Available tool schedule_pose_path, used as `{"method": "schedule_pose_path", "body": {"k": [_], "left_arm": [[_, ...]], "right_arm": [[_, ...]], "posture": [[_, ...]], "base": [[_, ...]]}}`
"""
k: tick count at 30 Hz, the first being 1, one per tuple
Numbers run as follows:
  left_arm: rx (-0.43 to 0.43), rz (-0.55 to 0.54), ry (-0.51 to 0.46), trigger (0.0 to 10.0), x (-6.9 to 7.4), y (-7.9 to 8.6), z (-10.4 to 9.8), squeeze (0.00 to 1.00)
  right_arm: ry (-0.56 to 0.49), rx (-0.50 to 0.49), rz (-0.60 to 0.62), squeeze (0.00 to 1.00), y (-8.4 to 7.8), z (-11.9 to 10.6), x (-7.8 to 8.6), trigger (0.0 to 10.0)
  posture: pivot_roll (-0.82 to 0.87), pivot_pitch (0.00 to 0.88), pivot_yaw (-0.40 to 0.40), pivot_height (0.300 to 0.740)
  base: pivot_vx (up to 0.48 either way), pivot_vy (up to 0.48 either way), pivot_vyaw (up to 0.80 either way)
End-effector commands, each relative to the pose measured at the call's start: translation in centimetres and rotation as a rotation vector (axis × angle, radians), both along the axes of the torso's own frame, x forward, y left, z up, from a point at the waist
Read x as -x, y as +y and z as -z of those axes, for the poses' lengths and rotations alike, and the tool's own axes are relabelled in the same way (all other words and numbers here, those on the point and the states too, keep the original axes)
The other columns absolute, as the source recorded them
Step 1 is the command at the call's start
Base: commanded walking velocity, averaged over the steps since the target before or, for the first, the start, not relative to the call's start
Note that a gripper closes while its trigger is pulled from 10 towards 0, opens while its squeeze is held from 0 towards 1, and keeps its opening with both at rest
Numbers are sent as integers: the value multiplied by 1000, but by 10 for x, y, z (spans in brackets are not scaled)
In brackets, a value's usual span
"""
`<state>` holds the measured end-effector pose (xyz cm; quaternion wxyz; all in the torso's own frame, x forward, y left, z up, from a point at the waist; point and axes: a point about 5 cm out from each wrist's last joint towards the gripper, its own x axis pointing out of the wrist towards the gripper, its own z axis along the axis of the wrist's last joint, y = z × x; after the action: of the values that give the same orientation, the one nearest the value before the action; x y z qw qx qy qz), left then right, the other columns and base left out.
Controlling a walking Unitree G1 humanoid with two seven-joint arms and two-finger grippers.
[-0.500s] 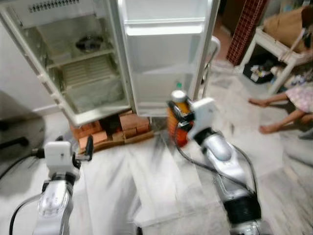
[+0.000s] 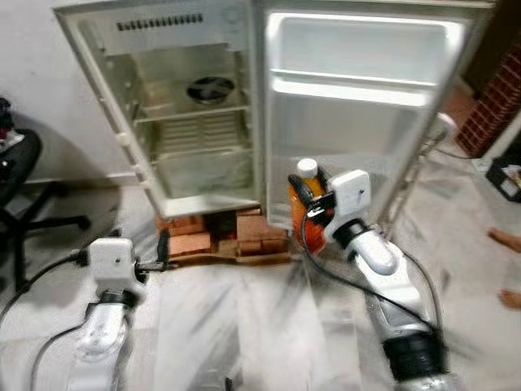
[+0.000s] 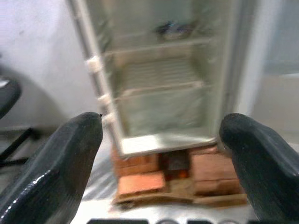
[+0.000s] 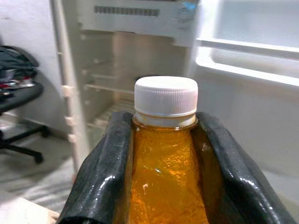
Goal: Restocking fridge
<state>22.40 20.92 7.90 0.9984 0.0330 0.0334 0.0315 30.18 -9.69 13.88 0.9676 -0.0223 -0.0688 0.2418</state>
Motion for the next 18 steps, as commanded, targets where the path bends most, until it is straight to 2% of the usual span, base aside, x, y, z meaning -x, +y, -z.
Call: {"method": "schedule_pose_path", "body": {"k": [1,9,12,14,18], "left_arm": [[-2,23,-16,10000,-3,-5,-4,0],[-1,23,-8,10000,-3,-5,-4,0],[-3,24,-3,10000,-4,-5,-3,0],[-6,29,-3,10000,-4,-5,-3,0],[-6,42,-6,10000,-6,-6,-4,0]], "right_arm": [[-26,3,15,0,-7,-6,-1,10000],[-33,0,61,0,-11,-5,-2,10000],[-28,-9,86,0,-12,-5,-3,10000],[16,-19,123,0,-16,-2,-6,10000],[8,-19,130,0,-17,-4,-8,10000]], "posture": [[17,103,23,740],[18,103,23,740],[18,104,25,740],[18,106,23,740],[13,110,22,740]], "base": [[480,0,0],[420,0,0],[0,0,0],[0,0,0],[0,0,-100]]}}
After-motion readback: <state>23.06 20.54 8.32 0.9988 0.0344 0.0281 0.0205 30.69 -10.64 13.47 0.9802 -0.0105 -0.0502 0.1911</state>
